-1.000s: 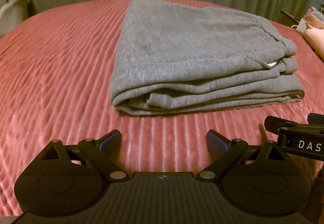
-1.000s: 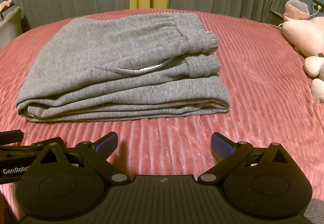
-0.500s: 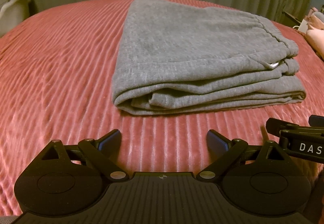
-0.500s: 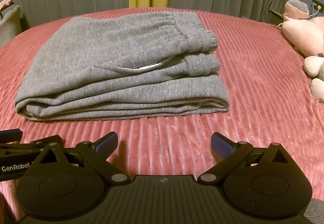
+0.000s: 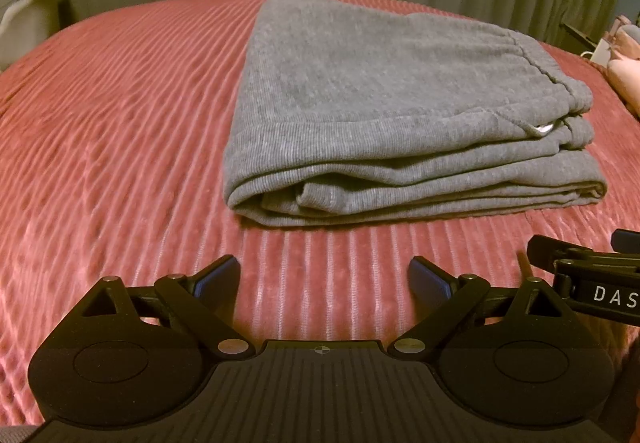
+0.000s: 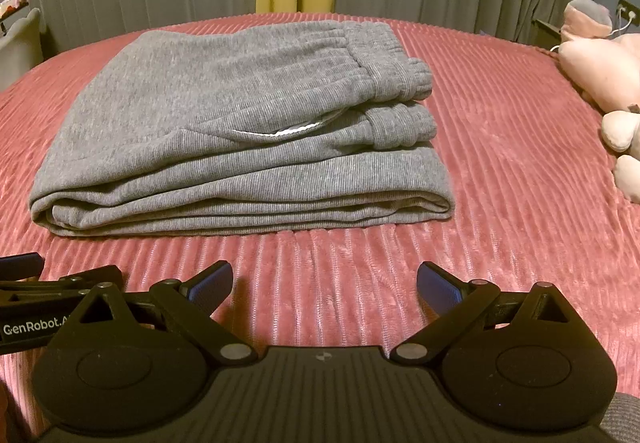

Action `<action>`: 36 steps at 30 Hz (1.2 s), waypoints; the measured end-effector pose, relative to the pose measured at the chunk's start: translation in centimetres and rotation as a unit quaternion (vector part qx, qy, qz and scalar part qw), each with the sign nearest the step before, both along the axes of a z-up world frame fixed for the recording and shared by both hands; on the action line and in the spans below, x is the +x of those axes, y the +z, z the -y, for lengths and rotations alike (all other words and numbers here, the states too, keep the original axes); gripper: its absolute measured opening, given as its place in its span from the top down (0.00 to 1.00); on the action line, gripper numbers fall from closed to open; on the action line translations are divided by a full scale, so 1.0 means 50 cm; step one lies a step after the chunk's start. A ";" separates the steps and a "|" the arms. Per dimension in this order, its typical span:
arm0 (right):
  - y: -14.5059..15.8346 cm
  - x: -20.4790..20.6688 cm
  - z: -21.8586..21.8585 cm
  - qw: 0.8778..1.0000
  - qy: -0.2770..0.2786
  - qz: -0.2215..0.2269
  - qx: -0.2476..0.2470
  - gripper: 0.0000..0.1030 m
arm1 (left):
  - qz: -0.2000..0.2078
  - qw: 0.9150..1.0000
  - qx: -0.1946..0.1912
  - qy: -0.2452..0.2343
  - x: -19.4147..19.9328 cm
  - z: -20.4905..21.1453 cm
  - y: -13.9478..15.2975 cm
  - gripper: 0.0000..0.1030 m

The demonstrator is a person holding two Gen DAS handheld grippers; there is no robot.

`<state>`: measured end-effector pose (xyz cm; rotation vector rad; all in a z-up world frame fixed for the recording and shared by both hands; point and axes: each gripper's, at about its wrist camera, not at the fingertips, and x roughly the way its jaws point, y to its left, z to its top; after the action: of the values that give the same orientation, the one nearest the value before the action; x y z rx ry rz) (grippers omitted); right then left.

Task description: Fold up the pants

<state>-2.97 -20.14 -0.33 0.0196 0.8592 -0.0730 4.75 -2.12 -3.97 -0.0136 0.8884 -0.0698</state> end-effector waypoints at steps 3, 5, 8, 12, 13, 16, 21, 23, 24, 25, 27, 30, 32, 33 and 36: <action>0.000 0.000 0.000 1.000 0.000 0.000 0.000 0.04 | 0.000 1.000 0.000 0.000 0.000 0.000 0.000 0.06; 0.000 -0.001 0.000 1.000 0.000 -0.001 -0.001 0.04 | 0.000 1.000 0.000 0.000 0.000 0.000 0.000 0.06; 0.000 0.000 0.000 1.000 0.001 -0.001 -0.002 0.04 | 0.000 1.000 0.000 0.000 0.000 0.000 0.000 0.06; 0.000 -0.001 -0.001 1.000 0.001 -0.001 -0.003 0.04 | 0.000 1.000 0.000 0.001 0.000 0.000 -0.001 0.06; 0.000 -0.001 -0.001 1.000 0.001 -0.001 -0.003 0.04 | 0.000 1.000 0.000 0.000 0.000 0.000 -0.001 0.06; 0.000 -0.001 -0.001 1.000 0.001 -0.002 -0.003 0.04 | -0.001 1.000 0.000 0.001 0.000 0.000 -0.001 0.06; 0.000 0.000 0.000 1.000 0.002 -0.003 -0.004 0.04 | -0.001 1.000 0.000 0.001 0.000 0.000 -0.002 0.06; -0.001 0.000 0.000 1.000 0.002 -0.003 -0.003 0.04 | -0.001 1.000 0.000 0.001 0.000 0.000 -0.002 0.06; -0.001 0.000 -0.001 1.000 0.002 -0.004 -0.004 0.04 | -0.001 1.000 0.000 0.001 0.000 0.000 -0.002 0.06; -0.002 0.000 -0.001 1.000 0.002 -0.004 -0.004 0.04 | -0.001 1.000 0.000 0.001 0.000 0.000 -0.002 0.06; -0.002 0.000 0.000 1.000 0.003 -0.004 -0.003 0.04 | -0.001 1.000 0.001 0.000 0.001 0.000 -0.002 0.06; -0.003 0.001 -0.001 1.000 0.003 -0.005 -0.005 0.04 | -0.002 1.000 0.001 0.001 -0.001 0.000 -0.003 0.06; -0.003 0.001 -0.001 1.000 0.004 -0.005 -0.005 0.04 | -0.002 1.000 0.001 0.001 -0.001 0.000 -0.003 0.06; -0.003 0.002 -0.001 1.000 0.004 -0.005 -0.005 0.04 | -0.002 1.000 0.001 0.001 -0.001 0.000 -0.002 0.06; -0.003 0.002 -0.001 1.000 0.004 -0.006 -0.005 0.04 | -0.002 1.000 0.001 0.001 -0.001 0.000 -0.003 0.05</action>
<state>-2.89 -20.07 -0.49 0.0057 0.8712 -0.0701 4.69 -2.12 -4.12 -0.0126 0.8918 -0.0671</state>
